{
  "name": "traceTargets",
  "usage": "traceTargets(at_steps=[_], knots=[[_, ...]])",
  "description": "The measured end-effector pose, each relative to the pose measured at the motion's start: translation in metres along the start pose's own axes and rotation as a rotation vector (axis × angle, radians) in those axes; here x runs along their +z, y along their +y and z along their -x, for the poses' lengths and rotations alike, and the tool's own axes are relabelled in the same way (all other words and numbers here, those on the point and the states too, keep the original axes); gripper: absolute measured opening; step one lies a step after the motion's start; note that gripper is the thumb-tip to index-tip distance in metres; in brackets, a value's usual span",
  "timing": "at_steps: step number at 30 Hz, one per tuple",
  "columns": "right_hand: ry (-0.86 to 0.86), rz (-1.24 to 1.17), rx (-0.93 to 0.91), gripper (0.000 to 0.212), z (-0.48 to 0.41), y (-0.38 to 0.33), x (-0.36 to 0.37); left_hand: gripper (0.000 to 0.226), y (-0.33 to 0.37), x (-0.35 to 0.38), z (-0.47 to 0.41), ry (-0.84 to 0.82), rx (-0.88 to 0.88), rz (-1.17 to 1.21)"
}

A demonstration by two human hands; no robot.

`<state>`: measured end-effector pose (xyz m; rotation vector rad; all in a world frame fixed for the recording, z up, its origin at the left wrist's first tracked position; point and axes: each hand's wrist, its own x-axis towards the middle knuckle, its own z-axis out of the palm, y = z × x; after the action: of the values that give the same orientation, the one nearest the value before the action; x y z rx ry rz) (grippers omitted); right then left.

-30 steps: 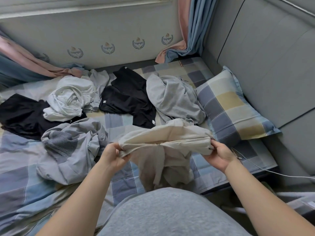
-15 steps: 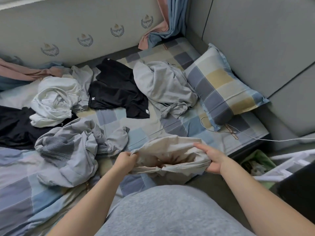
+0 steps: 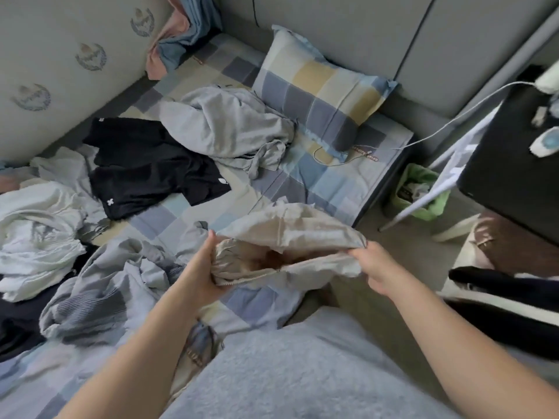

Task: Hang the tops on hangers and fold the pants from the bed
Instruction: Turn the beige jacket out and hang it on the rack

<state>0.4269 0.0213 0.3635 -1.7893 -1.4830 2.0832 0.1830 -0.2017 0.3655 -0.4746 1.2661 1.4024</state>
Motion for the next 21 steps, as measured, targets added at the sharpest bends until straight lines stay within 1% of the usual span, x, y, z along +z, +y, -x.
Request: traceTargets(at_steps=[1, 2, 3, 4, 5, 7, 9, 11, 12, 14, 17, 20, 21], knots=[[0.042, -0.228, 0.027, 0.026, 0.013, 0.013, 0.002, 0.056, -0.004, -0.006, 0.004, -0.047, 0.012, -0.083], [0.069, -0.401, 0.04, 0.027, 0.026, 0.025, 0.004, 0.065, -0.01, -0.012, 0.009, -0.098, 0.005, -0.171], [0.098, -0.502, 0.05, 0.027, 0.04, 0.036, 0.004, 0.076, -0.017, -0.016, 0.012, -0.161, -0.03, -0.255], [0.132, -0.539, 0.068, 0.029, 0.054, 0.046, 0.004, 0.082, -0.026, -0.018, 0.015, -0.221, -0.077, -0.322], [0.172, -0.552, 0.095, 0.03, 0.069, 0.056, 0.002, 0.08, -0.035, -0.017, 0.017, -0.254, -0.119, -0.387], [0.231, -0.574, 0.142, 0.025, 0.096, 0.071, -0.004, 0.061, -0.055, -0.011, 0.022, -0.252, -0.167, -0.522], [0.254, -0.575, 0.167, 0.018, 0.121, 0.083, -0.013, 0.041, -0.075, 0.004, 0.023, -0.194, -0.172, -0.665], [0.306, -0.574, 0.172, 0.026, 0.141, 0.102, -0.029, 0.025, -0.097, 0.023, 0.02, -0.16, -0.169, -0.806], [0.346, -0.56, 0.168, 0.031, 0.15, 0.112, -0.037, 0.022, -0.109, 0.034, 0.02, -0.155, -0.175, -0.86], [0.44, -0.56, 0.175, 0.032, 0.174, 0.133, -0.05, 0.026, -0.134, 0.055, 0.018, -0.159, -0.188, -0.952], [0.556, -0.728, 0.186, 0.03, 0.214, 0.168, -0.073, 0.015, -0.171, 0.092, 0.024, -0.255, -0.23, -1.085], [0.673, -0.87, 0.166, 0.034, 0.249, 0.206, -0.1, 0.023, -0.211, 0.131, 0.034, -0.366, -0.283, -1.244], [0.707, -0.928, 0.156, 0.037, 0.261, 0.217, -0.109, 0.026, -0.225, 0.146, 0.041, -0.398, -0.293, -1.264]])
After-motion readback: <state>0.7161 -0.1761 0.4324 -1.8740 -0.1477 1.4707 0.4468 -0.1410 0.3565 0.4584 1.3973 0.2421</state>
